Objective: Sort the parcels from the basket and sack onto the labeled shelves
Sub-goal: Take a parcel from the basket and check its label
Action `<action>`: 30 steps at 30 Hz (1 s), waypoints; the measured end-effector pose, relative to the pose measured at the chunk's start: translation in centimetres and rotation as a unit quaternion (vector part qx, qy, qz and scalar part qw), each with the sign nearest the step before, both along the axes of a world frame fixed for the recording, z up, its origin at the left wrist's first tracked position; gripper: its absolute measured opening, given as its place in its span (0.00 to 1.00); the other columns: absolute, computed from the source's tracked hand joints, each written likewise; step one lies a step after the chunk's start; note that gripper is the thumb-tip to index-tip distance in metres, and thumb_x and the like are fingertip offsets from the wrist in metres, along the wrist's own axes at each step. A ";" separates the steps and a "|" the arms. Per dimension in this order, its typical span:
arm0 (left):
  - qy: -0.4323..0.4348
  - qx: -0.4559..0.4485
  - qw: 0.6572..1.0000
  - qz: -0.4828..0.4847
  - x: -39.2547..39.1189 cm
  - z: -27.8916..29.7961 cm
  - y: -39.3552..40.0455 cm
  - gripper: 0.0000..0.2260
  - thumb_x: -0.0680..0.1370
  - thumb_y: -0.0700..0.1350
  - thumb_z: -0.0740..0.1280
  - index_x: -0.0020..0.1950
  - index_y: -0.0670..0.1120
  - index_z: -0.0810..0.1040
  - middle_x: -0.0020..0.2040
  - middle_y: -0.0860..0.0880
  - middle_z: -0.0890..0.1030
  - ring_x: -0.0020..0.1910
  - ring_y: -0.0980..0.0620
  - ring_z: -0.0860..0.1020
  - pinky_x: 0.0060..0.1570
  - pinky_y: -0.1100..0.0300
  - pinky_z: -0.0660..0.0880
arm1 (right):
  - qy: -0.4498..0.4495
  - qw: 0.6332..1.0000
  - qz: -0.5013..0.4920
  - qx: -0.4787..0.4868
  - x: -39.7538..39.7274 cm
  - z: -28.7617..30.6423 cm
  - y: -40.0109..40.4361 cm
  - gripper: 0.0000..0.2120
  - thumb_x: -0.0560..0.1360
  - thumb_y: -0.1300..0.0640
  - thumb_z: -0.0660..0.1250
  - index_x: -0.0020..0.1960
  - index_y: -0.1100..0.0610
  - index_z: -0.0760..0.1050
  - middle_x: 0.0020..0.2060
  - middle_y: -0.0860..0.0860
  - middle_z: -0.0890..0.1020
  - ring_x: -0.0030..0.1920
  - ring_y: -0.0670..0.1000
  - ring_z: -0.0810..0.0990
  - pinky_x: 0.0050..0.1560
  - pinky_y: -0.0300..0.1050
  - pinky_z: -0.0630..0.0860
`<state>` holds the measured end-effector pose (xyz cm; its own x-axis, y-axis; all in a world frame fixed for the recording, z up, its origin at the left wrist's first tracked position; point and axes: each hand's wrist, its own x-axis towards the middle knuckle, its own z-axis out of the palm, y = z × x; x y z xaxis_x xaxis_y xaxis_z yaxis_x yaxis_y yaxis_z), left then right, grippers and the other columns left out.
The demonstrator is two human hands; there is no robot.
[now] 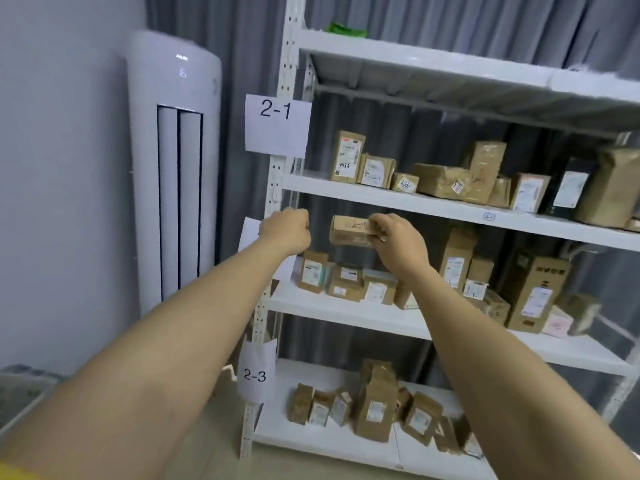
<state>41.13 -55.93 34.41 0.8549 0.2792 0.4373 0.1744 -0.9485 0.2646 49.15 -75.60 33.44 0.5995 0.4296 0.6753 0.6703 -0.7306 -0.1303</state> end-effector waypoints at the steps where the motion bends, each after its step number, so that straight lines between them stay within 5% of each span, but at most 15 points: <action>1: -0.003 0.023 1.000 0.010 0.4 1.4 0.1 0.13 0.77 0.38 0.58 0.59 0.45 0.75 0.57 0.45 0.77 0.55 0.43 0.75 0.46 0.54 0.71 | -0.014 1.000 0.002 0.003 0.5 1.4 0.2 0.14 0.78 0.58 0.66 0.64 0.53 0.74 0.58 0.52 0.79 0.56 0.54 0.77 0.50 0.47 0.76; 8: -0.012 0.113 0.990 0.079 4.5 7.1 2.9 0.11 0.77 0.41 0.60 0.58 0.46 0.75 0.56 0.45 0.77 0.55 0.44 0.75 0.44 0.55 0.68 | -0.074 0.997 0.004 0.015 4.5 7.8 3.1 0.14 0.79 0.56 0.65 0.65 0.53 0.74 0.59 0.52 0.80 0.55 0.56 0.78 0.45 0.47 0.74; 16: -0.018 0.083 0.992 0.096 12.9 8.4 9.4 0.15 0.77 0.40 0.59 0.64 0.45 0.73 0.60 0.45 0.75 0.58 0.43 0.74 0.49 0.53 0.72 | -0.090 0.995 0.039 0.036 12.8 10.8 8.9 0.12 0.79 0.54 0.65 0.62 0.53 0.75 0.57 0.50 0.79 0.54 0.54 0.77 0.43 0.44 0.67; 20: -0.058 0.078 0.991 0.089 18.6 10.0 12.7 0.16 0.78 0.41 0.58 0.66 0.45 0.71 0.62 0.45 0.74 0.59 0.43 0.73 0.48 0.54 0.70 | -0.107 0.991 0.067 0.052 18.4 12.3 13.6 0.09 0.78 0.54 0.65 0.57 0.52 0.75 0.52 0.48 0.79 0.50 0.53 0.78 0.42 0.46 0.73; 27: -0.093 0.148 0.980 0.092 27.6 10.5 18.8 0.16 0.79 0.40 0.57 0.67 0.44 0.70 0.63 0.44 0.71 0.60 0.43 0.69 0.48 0.53 0.67 | -0.089 0.994 0.051 -0.026 27.7 11.0 20.1 0.11 0.77 0.56 0.63 0.59 0.54 0.73 0.54 0.51 0.80 0.51 0.54 0.77 0.42 0.46 0.71; 30: -0.110 0.169 0.978 0.058 31.1 9.4 19.4 0.19 0.78 0.39 0.59 0.69 0.44 0.67 0.67 0.43 0.68 0.65 0.44 0.66 0.56 0.53 0.67 | -0.066 0.996 0.053 -0.037 30.9 9.0 21.4 0.06 0.78 0.56 0.64 0.55 0.53 0.72 0.50 0.49 0.79 0.50 0.54 0.76 0.40 0.45 0.66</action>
<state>72.26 -36.51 43.79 0.7005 0.1763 0.6915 0.2598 -0.9655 -0.0171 80.07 -54.20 42.40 0.4566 0.5374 0.7090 0.7514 -0.6597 0.0162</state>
